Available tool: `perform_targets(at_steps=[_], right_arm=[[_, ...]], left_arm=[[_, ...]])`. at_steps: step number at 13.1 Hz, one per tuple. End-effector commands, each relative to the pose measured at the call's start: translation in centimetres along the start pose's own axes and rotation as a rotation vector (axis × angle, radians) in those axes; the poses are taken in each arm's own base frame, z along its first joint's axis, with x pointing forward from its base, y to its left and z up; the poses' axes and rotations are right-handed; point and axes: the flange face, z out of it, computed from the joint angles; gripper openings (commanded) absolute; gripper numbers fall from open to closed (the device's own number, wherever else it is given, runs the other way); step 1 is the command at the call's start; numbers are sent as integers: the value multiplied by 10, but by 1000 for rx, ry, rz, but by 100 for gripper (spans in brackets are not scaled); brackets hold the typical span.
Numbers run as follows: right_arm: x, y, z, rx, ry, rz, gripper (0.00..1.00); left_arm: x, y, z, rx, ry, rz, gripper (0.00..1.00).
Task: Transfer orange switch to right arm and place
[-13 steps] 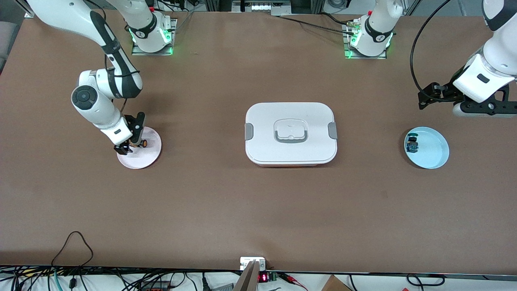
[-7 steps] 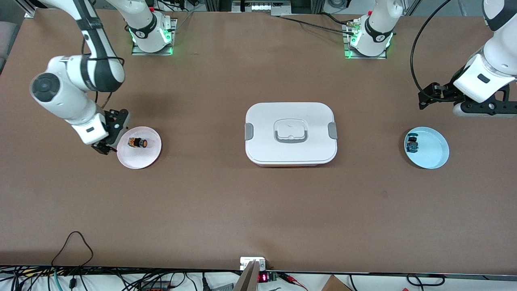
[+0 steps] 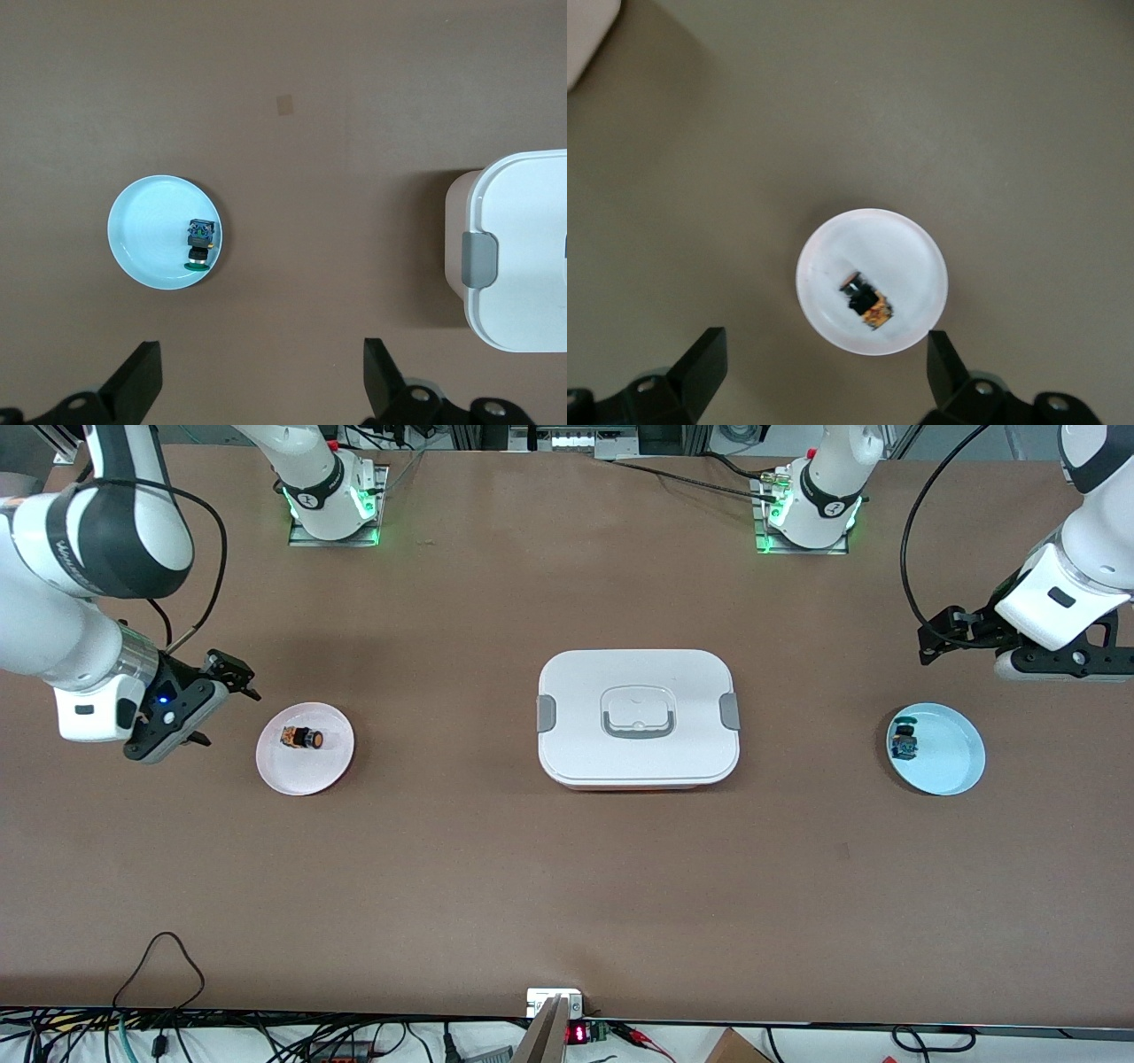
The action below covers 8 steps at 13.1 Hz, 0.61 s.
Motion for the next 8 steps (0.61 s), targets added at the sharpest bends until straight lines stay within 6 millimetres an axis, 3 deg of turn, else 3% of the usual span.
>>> perform_targets(at_steps=[1, 4, 6, 8], right_arm=[[2, -7, -14, 57, -30, 260, 100], [8, -36, -46, 46, -136, 503, 100], [13, -49, -82, -110, -166, 467, 100], [12, -39, -119, -188, -105, 479, 100]], left_arm=[[-1, -3, -7, -7, -2, -15, 100], [-2, -3, -6, -7, -6, -15, 100], [-2, -3, -6, -7, -6, -15, 100], [-2, -3, -6, -7, -6, -15, 100]])
